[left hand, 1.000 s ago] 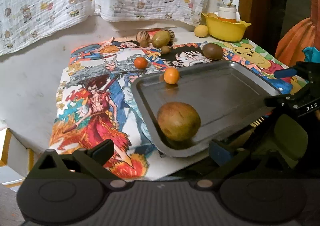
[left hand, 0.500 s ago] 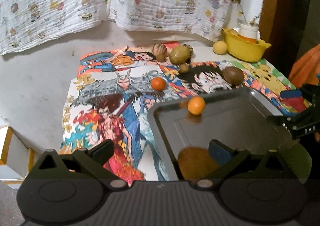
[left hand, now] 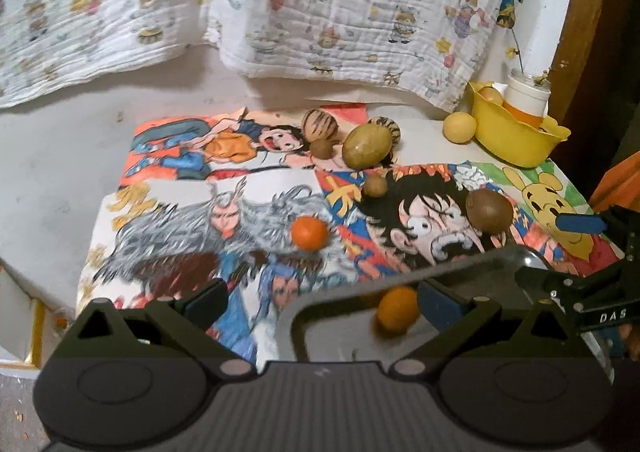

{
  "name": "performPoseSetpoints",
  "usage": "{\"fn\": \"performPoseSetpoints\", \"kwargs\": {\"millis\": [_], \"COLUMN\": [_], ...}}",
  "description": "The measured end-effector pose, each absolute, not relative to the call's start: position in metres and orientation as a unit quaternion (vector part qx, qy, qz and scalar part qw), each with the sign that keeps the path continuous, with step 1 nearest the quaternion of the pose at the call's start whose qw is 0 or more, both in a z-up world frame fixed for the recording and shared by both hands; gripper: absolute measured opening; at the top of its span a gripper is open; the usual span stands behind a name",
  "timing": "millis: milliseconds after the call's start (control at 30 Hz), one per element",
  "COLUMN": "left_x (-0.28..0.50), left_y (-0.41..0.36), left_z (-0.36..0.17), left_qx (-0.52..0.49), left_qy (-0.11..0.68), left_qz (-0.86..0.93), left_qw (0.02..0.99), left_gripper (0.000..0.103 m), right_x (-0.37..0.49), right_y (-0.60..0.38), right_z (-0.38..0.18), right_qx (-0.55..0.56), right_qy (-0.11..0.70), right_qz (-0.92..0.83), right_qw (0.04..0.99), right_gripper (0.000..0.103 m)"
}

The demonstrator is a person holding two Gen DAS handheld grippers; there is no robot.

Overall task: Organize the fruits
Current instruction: 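Grasp a second tangerine with the left tool while the right tool grasps the brown kiwi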

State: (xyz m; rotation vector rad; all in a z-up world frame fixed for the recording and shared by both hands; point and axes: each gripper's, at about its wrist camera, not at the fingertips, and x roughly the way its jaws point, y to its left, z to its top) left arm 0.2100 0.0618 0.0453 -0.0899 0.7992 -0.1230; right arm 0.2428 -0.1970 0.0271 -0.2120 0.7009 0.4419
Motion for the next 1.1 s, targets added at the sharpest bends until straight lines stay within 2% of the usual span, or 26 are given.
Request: {"fn": "performPoseSetpoints", "kwargs": {"millis": [500,700,1100], "left_x": [0.288,0.303,0.316], "left_y": [0.051,0.052,0.055], "left_z": [0.015,0.001,-0.015], "left_qx": [-0.044,-0.048,-0.052], "left_qy": [0.419,0.433,0.443], "left_qz": [-0.05,-0.041,-0.034], "left_qw": [0.906,0.899,0.894], "left_gripper": [0.103,0.103,0.102], "right_x": [0.314,0.334,0.344], "right_y": [-0.183,-0.182,-0.176], "right_z": [0.009,-0.011,-0.026], "right_qx": [-0.088,-0.079,-0.093], "right_qy": [0.369,0.402,0.413], "right_qz": [0.144,0.122,0.115], "right_qw": [0.914,0.904,0.899], "right_gripper": [0.102,0.102,0.101]}}
